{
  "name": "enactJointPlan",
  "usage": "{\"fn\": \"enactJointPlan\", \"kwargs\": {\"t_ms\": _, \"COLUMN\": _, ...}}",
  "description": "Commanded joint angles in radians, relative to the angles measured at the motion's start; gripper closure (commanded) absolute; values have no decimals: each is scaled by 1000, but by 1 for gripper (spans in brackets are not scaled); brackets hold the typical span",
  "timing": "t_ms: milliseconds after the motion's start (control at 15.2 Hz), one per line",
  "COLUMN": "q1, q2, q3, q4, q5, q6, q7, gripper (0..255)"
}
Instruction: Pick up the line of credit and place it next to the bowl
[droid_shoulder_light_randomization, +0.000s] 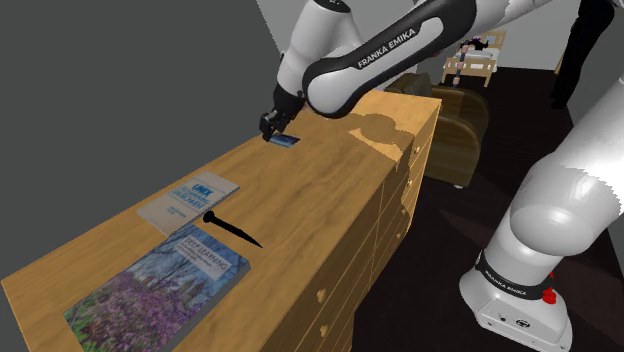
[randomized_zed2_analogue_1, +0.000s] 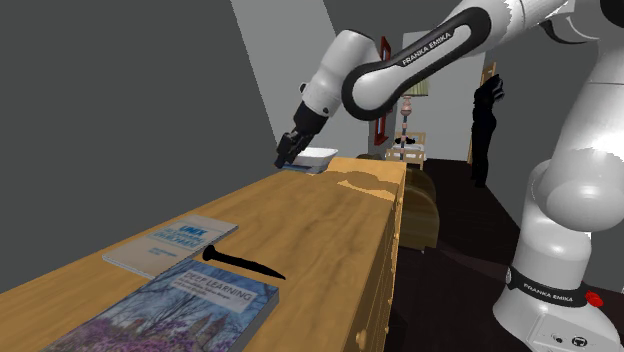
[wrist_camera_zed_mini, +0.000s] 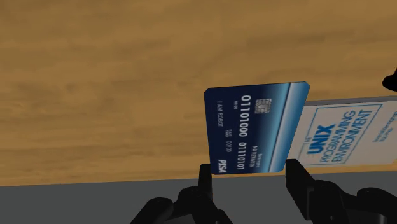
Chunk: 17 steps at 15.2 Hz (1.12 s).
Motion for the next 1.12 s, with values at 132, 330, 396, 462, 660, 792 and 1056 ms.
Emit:
{"fn": "enactJointPlan", "kwargs": {"t_ms": 132, "q1": 1, "q2": -15, "q3": -70, "q4": -9, "q5": 70, "q6": -6, "q7": -126, "gripper": 255}}
{"fn": "enactJointPlan", "kwargs": {"t_ms": 330, "q1": 0, "q2": -17, "q3": -139, "q4": -13, "q5": 132, "q6": -8, "q7": -246, "gripper": 255}}
{"fn": "enactJointPlan", "kwargs": {"t_ms": 396, "q1": -1, "q2": -16, "q3": -160, "q4": -13, "q5": 152, "q6": -10, "q7": -285, "gripper": 255}}
{"fn": "enactJointPlan", "kwargs": {"t_ms": 462, "q1": -3, "q2": -14, "q3": -182, "q4": -10, "q5": 171, "q6": -12, "q7": -324, "gripper": 255}}
{"fn": "enactJointPlan", "kwargs": {"t_ms": 660, "q1": -6, "q2": -3, "q3": -249, "q4": 3, "q5": 227, "q6": -24, "q7": -438, "gripper": 255}}
{"fn": "enactJointPlan", "kwargs": {"t_ms": 792, "q1": -12, "q2": 8, "q3": -290, "q4": 19, "q5": 263, "q6": -35, "q7": -513, "gripper": 255}}
{"fn": "enactJointPlan", "kwargs": {"t_ms": 1056, "q1": -28, "q2": 42, "q3": -367, "q4": 64, "q5": 334, "q6": -66, "q7": -657, "gripper": 255}}
